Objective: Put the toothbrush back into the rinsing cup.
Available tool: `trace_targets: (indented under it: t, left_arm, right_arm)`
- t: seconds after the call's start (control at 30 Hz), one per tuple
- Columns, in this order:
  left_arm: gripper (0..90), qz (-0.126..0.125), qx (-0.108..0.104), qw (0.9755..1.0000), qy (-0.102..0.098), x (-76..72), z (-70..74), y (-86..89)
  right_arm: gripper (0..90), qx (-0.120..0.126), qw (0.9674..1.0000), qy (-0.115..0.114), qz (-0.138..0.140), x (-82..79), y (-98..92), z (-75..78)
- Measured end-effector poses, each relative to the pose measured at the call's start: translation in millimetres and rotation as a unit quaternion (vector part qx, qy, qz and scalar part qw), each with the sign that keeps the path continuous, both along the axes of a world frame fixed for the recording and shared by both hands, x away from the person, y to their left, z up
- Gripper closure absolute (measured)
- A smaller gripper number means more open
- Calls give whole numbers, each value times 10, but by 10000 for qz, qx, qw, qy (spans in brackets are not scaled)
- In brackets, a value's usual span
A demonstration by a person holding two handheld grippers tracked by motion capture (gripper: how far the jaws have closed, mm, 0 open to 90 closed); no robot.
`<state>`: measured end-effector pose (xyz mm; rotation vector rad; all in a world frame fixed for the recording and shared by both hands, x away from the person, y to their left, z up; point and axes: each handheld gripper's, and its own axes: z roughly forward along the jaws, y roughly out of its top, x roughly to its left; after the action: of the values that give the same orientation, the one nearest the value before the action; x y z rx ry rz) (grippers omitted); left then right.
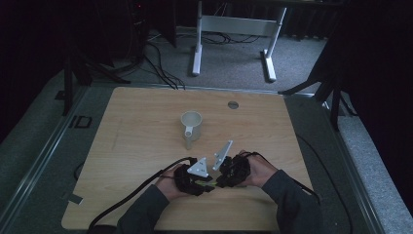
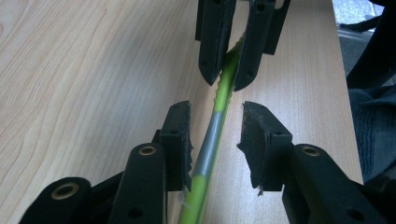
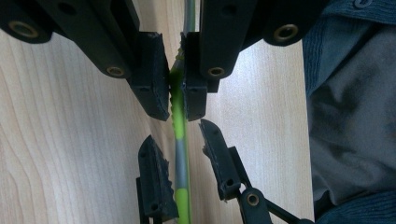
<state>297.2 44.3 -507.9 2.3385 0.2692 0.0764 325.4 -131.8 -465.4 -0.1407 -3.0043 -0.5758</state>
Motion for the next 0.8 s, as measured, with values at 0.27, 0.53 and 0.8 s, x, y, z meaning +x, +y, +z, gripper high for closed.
trace_targets:
  t: [0.27,0.53,0.8]
  left_arm:
    - [705,-89,-7,9999,60,-9,-35,-32]
    - [775,-110,71,9999,4,-20,-36,-34]
    - [827,-244,134,9996,-63,-55,-49,-56]
  right_arm:
    - [807,-12,10000,17,45,-18,9,-11]
    - [806,-26,10000,58,63,-24,16,-20]
    - [794,-47,9999,116,70,-18,23,-34]
